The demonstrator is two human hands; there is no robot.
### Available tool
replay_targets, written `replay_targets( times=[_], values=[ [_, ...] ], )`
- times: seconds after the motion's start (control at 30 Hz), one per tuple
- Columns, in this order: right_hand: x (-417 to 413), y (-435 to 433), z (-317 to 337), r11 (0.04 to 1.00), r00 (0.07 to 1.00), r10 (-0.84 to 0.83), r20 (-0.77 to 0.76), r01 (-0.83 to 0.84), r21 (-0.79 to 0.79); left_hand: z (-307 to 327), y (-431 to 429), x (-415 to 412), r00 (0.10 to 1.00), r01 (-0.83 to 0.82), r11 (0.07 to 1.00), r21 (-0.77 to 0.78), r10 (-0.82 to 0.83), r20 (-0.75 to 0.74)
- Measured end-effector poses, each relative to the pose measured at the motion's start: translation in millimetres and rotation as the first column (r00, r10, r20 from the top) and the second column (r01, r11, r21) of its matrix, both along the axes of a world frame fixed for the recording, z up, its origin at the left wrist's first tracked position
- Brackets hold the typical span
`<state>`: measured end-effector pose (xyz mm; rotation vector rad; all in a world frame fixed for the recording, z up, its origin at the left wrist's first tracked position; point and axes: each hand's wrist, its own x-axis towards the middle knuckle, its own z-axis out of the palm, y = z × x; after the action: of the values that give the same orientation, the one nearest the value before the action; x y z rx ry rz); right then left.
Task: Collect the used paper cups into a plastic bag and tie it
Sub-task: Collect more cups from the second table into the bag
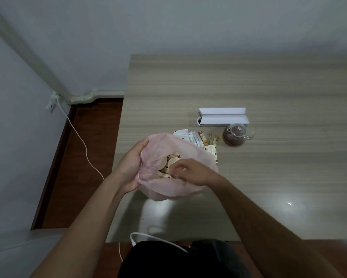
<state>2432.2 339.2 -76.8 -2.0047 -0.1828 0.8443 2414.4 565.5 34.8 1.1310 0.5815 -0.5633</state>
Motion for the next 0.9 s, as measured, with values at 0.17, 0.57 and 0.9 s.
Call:
replay_targets(
  times=[0.17,0.57,0.9],
  values=[
    [56.8,-58.3,23.0,0.923,0.924,-0.382,0.032,0.380,0.056,-1.4,-4.4,5.2,1.000,0.002,1.000,-0.020,-0.002,-0.017],
    [87.0,-90.0,-70.5,0.854,0.953,-0.293,0.078,0.297,-0.428,-3.3,5.3,11.7,0.997,-0.014,0.999,-0.029,0.011,-0.073],
    [74.7,-102.6,-108.9,0.766,0.969,-0.247,0.021,0.208,-0.608,1.3,15.4,10.1,1.000,-0.008,0.999,0.034,0.008,-0.003]
  ],
)
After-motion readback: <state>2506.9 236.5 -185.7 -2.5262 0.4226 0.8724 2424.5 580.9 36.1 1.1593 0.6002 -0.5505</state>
